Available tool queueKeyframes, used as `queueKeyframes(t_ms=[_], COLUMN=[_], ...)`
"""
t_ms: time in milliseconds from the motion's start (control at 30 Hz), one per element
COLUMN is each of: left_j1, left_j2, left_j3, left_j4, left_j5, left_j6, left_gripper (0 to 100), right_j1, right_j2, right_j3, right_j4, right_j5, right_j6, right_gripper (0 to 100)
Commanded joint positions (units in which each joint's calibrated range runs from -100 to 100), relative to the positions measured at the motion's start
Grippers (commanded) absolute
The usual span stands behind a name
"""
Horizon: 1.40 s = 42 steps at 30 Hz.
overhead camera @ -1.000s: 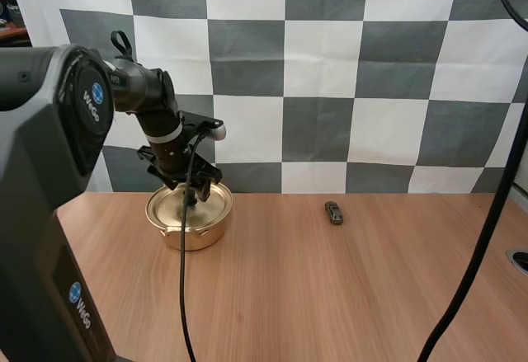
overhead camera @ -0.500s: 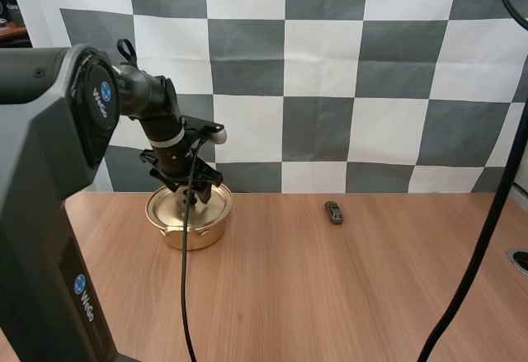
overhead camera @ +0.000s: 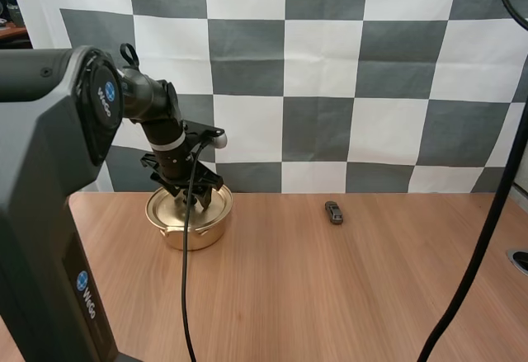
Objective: Open the pot, put the car inside, and close it
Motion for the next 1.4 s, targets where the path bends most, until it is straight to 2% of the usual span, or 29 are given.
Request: queueKeyframes(t_ms=[0,167,233,400,467,500,1000,1367], left_j1=[0.04,0.04,0.04,0.04,0.04,0.04,0.04,0.04], left_j2=[-0.03,-0.03,-0.03,-0.03,-0.03,-0.03,-0.15,-6.21], left_j3=[-0.03,-0.03,-0.03,-0.03,-0.03,-0.03,-0.17,-2.65], left_j4=[-0.02,-0.02,-0.1,-0.1,-0.1,-0.1,-0.1,-0.1], left_j5=[-0.14,-1.88,-2.26,-2.68,-2.68,-2.68,-3.4,0.72], left_j6=[0.23,0.23,0.14,-1.81,-2.3,-2.3,-2.3,-2.3], left_gripper=[100,99,82,25,5,0,0,0], right_j1=[-0.03,-0.03,-0.03,-0.03,-0.03,-0.03,-0.03,-0.03], right_j2=[-0.13,-0.53,-0.65,-0.65,-0.65,-0.65,-0.54,-0.42], right_j3=[-0.06,-0.06,-0.06,-0.06,-0.06,-0.06,-0.06,3.92], right_j4=[0.04,0.04,0.04,0.04,0.04,0.04,0.04,0.04], right_j5=[0.01,0.01,0.01,0.01,0.01,0.01,0.01,0.01], right_j6=[-0.01,-0.01,-0.01,-0.01,-0.01,-0.01,-0.01,-0.01], right_gripper=[0,0,0,0,0,0,0,0])
